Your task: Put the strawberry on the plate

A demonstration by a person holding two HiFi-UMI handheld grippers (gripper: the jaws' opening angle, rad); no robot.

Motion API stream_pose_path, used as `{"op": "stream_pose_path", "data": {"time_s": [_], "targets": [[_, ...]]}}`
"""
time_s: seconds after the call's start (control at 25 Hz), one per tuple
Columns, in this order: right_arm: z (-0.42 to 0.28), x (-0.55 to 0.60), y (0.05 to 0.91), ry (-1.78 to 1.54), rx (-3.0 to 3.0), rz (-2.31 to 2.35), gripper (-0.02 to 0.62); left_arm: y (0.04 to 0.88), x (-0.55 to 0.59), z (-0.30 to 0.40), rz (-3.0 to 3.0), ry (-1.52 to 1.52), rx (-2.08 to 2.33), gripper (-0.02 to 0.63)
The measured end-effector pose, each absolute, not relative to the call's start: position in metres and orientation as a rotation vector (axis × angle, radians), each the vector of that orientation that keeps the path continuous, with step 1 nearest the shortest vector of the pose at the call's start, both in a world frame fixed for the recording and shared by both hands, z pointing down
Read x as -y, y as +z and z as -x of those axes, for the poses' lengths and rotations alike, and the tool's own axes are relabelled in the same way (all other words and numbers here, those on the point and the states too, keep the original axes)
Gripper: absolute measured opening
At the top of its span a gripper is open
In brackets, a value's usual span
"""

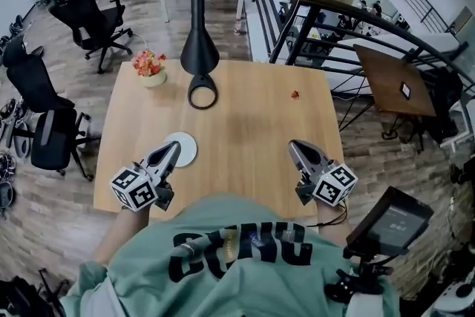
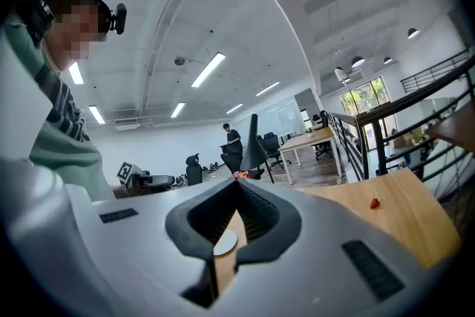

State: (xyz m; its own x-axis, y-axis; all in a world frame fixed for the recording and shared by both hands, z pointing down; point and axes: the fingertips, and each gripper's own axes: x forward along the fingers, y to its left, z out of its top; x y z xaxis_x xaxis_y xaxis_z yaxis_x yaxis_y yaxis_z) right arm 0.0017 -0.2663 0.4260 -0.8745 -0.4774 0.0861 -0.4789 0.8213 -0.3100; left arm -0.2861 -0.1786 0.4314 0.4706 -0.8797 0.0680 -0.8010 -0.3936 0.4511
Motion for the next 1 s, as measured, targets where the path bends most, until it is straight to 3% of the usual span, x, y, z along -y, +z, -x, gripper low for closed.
{"op": "stream_pose_path", "data": {"time_s": [0.64,1.0], "targets": [[-0.081,0.366,0.475,0.439,2.933,-0.787,0.005,0.456,0.284,0.162,-2.400,0.024,1.320,0.002],[-0.105,0.447,0.532,0.401,2.853,-0.892,0.006,0.516,0.387,0.100,-2.389,0.121,1.173,0.002]]}}
